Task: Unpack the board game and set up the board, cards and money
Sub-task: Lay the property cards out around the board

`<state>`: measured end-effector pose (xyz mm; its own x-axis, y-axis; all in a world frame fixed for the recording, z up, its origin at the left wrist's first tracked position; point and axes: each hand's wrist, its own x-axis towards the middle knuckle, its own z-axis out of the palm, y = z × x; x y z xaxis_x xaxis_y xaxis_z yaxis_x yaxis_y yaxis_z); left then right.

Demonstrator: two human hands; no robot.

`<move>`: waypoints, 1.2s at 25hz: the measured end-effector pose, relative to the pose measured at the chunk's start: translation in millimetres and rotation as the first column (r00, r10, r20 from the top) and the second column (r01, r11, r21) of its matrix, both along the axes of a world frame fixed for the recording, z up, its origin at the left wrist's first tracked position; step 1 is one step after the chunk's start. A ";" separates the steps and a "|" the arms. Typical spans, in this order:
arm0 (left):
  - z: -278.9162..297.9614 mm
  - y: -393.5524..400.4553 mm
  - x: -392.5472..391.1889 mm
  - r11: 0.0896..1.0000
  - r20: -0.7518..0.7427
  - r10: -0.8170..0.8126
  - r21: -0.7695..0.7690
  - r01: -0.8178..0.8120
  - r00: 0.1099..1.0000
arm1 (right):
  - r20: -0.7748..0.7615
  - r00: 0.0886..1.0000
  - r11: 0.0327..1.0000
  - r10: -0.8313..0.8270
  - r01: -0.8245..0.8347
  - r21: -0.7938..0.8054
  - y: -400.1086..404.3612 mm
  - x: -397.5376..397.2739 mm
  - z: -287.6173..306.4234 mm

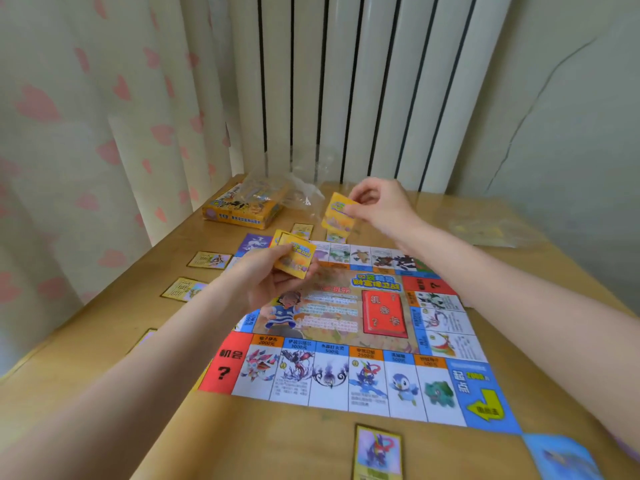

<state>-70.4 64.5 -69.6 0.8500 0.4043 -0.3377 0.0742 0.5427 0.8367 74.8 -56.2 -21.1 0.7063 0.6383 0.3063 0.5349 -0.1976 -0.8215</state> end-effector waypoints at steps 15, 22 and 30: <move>20.9 -59.6 -14.0 0.946 -0.002 -0.140 0.294 0.135 0.990 | -0.213 0.961 0.960 0.175 -0.215 -0.181 -73.8 -37.8 9.6; 26.2 -74.7 -11.0 0.954 0.059 -0.149 0.273 0.128 0.987 | -0.189 0.977 0.972 0.094 -0.131 -0.193 -80.9 -45.4 13.9; 7.2 -80.7 -16.3 0.968 0.007 -0.167 0.192 0.163 0.986 | -0.188 0.982 0.998 0.004 -0.014 -0.055 -80.2 -45.6 0.0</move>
<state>-86.7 -16.2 -62.4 0.9172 0.3125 -0.2474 0.1287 0.3553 0.9259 29.1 -136.4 -21.1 0.7421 0.6571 0.1324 0.3741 -0.2420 -0.8953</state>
